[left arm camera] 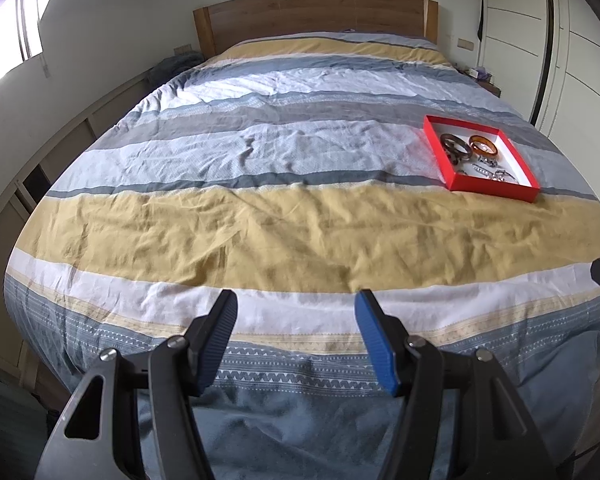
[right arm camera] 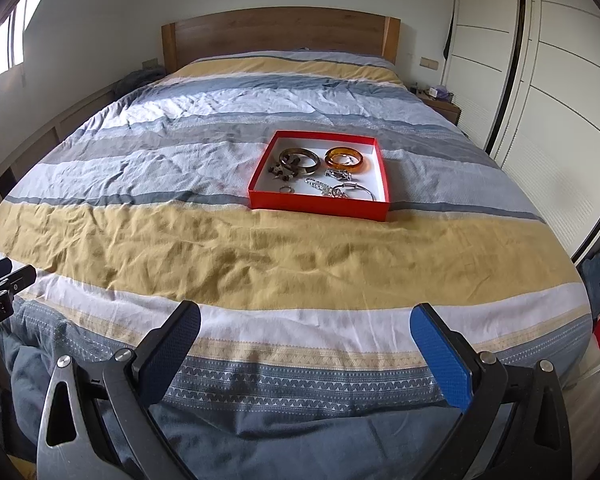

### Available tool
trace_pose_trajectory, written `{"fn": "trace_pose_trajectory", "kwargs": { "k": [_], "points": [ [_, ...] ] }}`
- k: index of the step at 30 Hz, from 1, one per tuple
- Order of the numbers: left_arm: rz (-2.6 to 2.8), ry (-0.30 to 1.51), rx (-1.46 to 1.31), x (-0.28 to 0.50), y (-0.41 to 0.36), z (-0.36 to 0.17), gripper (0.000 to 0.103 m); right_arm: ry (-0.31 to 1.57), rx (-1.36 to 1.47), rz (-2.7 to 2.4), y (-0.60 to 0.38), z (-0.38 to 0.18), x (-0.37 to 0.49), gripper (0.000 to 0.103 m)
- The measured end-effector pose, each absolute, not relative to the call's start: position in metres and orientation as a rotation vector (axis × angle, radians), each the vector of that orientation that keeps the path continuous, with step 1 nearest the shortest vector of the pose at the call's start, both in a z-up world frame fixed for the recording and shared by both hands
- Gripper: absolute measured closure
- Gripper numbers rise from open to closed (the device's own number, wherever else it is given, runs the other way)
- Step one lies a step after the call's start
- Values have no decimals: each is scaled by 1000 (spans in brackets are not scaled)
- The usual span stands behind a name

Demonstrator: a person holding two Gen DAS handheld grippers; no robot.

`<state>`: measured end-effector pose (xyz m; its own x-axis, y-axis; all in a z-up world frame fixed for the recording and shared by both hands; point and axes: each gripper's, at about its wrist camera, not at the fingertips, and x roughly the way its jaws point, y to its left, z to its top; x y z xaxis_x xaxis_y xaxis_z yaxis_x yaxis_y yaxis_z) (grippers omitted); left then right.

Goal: Organize jewelry

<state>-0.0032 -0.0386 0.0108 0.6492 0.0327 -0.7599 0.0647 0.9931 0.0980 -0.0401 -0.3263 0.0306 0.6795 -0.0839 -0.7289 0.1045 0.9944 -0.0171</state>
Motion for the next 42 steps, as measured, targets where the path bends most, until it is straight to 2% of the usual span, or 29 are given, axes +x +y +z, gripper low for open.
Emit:
{"fn": "trace_pose_trajectory", "kwargs": {
  "k": [42],
  "points": [
    [-24,874,118,-5,-43,6,44,833,3,-94,-319,24,-38,0]
  ]
}}
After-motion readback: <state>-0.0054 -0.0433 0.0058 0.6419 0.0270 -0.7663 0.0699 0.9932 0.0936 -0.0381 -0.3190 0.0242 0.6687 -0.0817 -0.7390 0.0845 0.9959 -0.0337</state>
